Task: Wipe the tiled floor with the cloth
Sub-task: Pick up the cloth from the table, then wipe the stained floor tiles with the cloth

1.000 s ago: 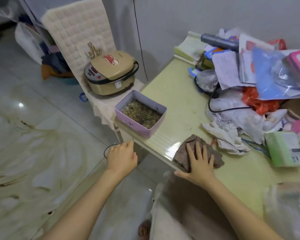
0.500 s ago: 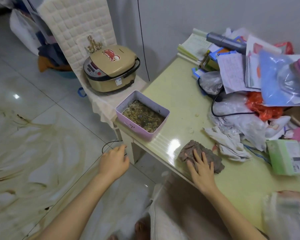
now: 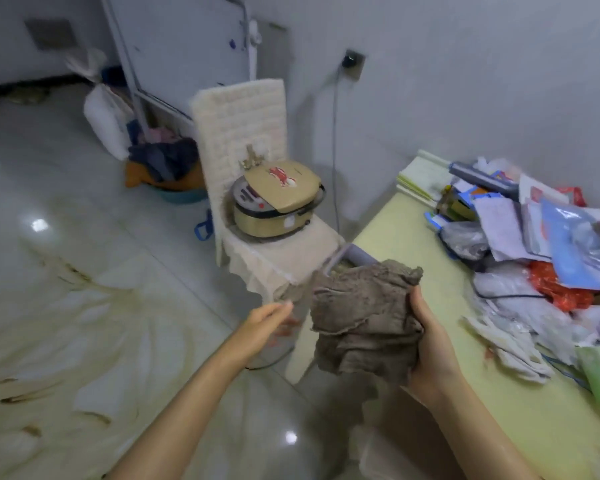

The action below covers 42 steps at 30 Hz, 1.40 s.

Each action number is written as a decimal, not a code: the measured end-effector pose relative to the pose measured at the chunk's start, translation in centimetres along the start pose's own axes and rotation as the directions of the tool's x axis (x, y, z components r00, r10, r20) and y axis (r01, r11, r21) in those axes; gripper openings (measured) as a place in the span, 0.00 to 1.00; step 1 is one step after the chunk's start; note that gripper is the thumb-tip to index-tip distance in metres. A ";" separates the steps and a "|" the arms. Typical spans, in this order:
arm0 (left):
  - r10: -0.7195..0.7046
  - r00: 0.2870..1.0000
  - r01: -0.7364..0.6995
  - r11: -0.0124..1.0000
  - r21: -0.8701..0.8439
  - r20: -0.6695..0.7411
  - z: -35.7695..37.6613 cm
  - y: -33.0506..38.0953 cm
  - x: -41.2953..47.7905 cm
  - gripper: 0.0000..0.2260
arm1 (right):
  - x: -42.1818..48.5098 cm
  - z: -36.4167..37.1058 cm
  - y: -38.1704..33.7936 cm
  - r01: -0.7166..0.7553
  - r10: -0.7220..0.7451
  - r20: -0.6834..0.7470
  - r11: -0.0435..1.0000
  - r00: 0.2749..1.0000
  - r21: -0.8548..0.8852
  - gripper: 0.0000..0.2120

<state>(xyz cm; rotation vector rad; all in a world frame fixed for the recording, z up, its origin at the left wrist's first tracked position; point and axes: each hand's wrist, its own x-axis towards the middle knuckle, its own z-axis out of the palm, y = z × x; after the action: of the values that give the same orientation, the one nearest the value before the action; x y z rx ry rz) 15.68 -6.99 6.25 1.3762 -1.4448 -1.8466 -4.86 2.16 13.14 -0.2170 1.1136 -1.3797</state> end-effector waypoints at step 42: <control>-0.518 0.553 -0.005 0.781 -0.624 -0.653 -92.4 -2.6 15.7 0.08 | 57.9 83.8 31.4 -0.307 0.510 0.144 0.694 0.848 -0.651 0.11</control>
<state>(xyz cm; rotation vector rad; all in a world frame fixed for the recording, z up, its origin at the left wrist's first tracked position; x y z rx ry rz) 90.54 -63.02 -0.20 1.7978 -0.1670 -1.2741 65.12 -77.79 5.16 -0.5949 1.2112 -0.5112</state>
